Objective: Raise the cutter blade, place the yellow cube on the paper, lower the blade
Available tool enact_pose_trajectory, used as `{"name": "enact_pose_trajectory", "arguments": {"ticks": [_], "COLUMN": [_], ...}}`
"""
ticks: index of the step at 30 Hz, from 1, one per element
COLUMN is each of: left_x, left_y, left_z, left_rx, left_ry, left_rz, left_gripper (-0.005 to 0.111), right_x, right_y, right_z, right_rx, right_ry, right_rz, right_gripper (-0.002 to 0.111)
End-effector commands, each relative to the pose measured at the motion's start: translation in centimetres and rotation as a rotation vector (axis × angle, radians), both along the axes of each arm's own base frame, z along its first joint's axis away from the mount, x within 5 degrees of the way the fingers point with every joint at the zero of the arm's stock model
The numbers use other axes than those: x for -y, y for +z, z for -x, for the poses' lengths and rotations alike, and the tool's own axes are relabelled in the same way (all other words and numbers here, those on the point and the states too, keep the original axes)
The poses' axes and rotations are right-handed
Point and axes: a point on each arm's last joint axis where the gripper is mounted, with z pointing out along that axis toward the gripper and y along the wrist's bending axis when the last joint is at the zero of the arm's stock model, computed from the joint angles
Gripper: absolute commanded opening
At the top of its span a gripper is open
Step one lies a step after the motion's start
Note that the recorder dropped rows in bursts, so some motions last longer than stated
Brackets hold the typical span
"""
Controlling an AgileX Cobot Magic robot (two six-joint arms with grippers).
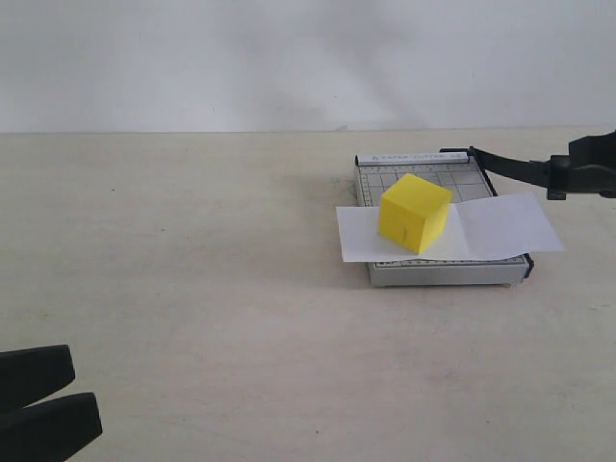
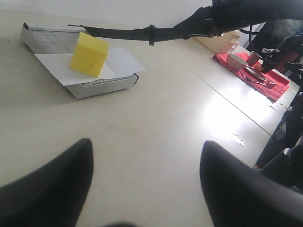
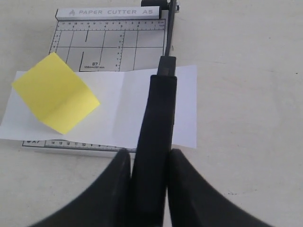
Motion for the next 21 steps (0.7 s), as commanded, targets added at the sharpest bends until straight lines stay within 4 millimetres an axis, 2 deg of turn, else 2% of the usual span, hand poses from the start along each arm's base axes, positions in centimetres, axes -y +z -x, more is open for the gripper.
{"name": "enact_pose_trajectory", "arguments": {"ticks": [1, 3, 16, 21], "left_x": [0.0, 0.0, 0.0, 0.0], "left_y": [-0.1, -0.1, -0.1, -0.1], "left_z": [0.1, 0.1, 0.1, 0.1], "left_rx": [-0.003, -0.003, -0.003, -0.003], "left_ry": [0.0, 0.0, 0.002, 0.002], "left_rz": [0.006, 0.006, 0.005, 0.005], "left_gripper": [0.062, 0.062, 0.062, 0.062], "right_x": [0.0, 0.0, -0.2, -0.2], "right_y": [0.1, 0.1, -0.2, -2.0], "right_z": [-0.1, 0.0, 0.2, 1.1], "right_rx": [-0.003, -0.009, -0.039, -0.099], "right_ry": [-0.003, 0.002, 0.015, 0.015], "right_rz": [-0.008, -0.008, -0.015, -0.017], "right_gripper": [0.008, 0.0, 0.0, 0.0]}}
